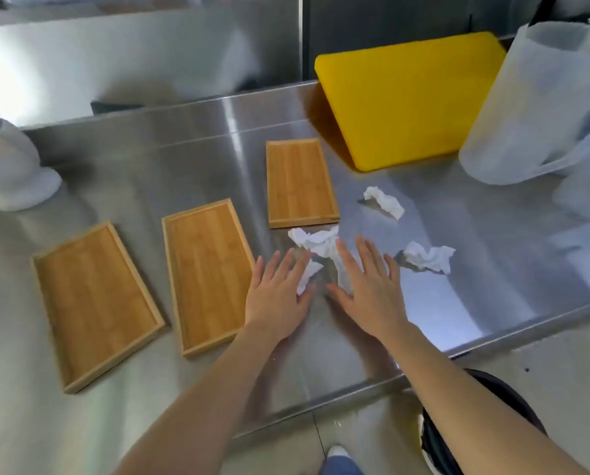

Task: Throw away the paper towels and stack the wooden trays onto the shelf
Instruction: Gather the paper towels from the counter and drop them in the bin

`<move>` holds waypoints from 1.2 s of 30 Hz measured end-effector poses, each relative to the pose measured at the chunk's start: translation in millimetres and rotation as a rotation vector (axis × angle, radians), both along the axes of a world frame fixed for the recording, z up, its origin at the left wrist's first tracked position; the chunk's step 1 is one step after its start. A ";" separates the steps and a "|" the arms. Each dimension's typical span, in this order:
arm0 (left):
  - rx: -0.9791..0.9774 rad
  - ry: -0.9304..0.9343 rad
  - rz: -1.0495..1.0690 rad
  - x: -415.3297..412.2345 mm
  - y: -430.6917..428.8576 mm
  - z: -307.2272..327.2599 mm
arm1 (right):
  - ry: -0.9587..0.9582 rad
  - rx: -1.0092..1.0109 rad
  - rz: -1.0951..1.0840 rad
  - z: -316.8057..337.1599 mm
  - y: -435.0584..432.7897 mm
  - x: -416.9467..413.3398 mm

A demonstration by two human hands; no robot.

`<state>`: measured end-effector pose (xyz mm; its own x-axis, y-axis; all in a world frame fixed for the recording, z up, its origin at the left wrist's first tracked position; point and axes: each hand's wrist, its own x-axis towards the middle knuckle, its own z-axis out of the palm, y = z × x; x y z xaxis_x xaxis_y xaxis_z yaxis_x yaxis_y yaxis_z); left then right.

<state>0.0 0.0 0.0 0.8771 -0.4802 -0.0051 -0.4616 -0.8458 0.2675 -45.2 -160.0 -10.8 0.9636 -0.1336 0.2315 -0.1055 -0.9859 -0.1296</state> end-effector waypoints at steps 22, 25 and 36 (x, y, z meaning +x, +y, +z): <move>-0.404 -0.088 0.173 18.5 1.3 -3.5 | 0.116 0.190 -0.040 32.4 0.8 73.0; -0.373 -0.114 0.240 24.5 3.1 -1.1 | 0.238 0.144 -0.005 24.9 -1.0 89.4; -0.433 -0.036 0.189 42.0 -41.3 22.8 | -0.170 0.407 -0.172 50.9 -45.4 82.5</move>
